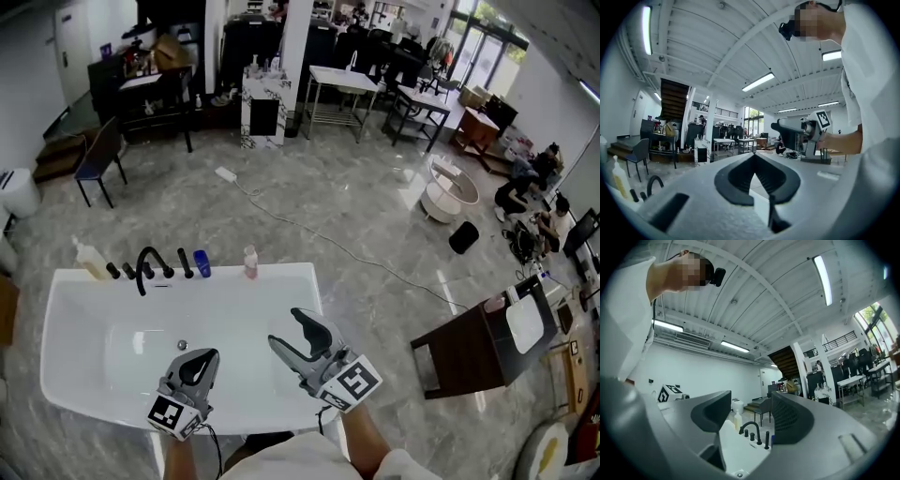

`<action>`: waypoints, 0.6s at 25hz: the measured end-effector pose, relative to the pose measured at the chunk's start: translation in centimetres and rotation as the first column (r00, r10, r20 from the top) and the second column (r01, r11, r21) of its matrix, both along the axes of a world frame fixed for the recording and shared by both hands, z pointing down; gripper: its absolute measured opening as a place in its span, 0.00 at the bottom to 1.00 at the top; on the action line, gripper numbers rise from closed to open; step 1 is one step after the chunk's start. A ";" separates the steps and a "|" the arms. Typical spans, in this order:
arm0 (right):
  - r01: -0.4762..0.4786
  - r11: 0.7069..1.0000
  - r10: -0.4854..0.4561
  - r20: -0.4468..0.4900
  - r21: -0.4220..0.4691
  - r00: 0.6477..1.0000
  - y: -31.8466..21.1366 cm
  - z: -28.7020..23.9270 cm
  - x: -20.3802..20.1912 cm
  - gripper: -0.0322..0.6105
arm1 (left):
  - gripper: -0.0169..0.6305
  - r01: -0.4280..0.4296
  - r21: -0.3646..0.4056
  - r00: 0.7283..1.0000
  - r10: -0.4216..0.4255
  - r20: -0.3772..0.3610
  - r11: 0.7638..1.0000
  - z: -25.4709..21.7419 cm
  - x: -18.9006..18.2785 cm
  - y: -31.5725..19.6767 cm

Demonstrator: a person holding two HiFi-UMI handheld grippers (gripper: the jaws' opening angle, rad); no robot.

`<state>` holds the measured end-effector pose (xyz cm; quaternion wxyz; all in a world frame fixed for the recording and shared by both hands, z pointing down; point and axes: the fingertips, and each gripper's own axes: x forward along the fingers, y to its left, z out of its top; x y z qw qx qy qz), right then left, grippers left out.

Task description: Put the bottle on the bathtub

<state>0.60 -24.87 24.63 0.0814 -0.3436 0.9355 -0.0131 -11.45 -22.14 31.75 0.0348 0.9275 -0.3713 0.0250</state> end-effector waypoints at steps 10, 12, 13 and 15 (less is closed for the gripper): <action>-0.070 0.997 0.070 0.033 0.008 0.997 2.1 -2.3 2.3 0.32 | 0.03 -0.058 0.022 0.998 0.058 0.004 0.998 -1.7 2.4 1.6; -0.075 0.997 0.074 0.031 0.009 0.997 2.6 -2.4 2.4 0.29 | 0.03 -0.070 0.028 0.998 0.070 0.003 0.997 -2.0 2.8 1.8; -0.080 0.997 0.079 0.032 0.005 0.996 2.7 -2.3 2.5 0.27 | 0.03 -0.074 0.030 0.997 0.074 0.002 0.997 -2.1 3.0 1.9; -0.095 0.995 0.095 0.047 -0.009 0.994 2.9 -2.1 3.0 0.22 | 0.03 -0.071 0.028 0.997 0.071 -0.006 0.997 -2.2 3.4 1.9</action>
